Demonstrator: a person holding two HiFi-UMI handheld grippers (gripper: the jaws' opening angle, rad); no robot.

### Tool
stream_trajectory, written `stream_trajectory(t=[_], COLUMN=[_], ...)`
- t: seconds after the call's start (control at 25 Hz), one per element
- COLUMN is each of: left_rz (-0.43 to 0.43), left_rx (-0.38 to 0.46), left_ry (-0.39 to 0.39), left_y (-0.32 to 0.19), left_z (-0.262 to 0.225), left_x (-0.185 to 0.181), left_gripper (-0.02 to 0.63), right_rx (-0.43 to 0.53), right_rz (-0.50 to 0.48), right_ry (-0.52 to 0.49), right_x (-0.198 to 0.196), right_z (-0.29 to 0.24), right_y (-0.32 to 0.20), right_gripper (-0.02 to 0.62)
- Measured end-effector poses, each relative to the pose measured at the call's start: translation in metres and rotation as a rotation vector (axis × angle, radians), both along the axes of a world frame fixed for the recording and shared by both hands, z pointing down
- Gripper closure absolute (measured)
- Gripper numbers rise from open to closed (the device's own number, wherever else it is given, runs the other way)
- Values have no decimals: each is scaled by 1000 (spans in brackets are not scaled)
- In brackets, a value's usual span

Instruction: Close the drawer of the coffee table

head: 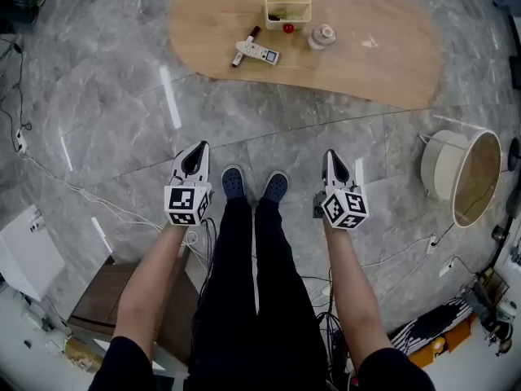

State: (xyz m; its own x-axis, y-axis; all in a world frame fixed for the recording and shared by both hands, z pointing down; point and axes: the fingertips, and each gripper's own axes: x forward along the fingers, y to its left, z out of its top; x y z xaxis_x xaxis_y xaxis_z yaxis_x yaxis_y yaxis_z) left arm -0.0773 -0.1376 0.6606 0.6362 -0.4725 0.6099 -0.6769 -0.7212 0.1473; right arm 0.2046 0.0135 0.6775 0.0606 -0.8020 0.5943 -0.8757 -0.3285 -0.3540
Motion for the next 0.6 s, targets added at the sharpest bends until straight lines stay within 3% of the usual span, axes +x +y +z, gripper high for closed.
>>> stream_trajectory(t=[0.12,0.4,0.6], left_rz=[-2,-86,-69], left_rx=[-27,-17,26], left_ry=[13,58,71], left_y=[20,34,41], left_z=[-22,-107,-168], left_x=[5,-2,-17], left_gripper=[581,581,581], right_rx=[-27,36,71], right_rz=[-13,-66,-77], right_ry=[-7,-12,0], right_x=[-3,-17,-22], right_z=[-25,-120,-181], right_y=[17,19,25], right_gripper=[569,569,569])
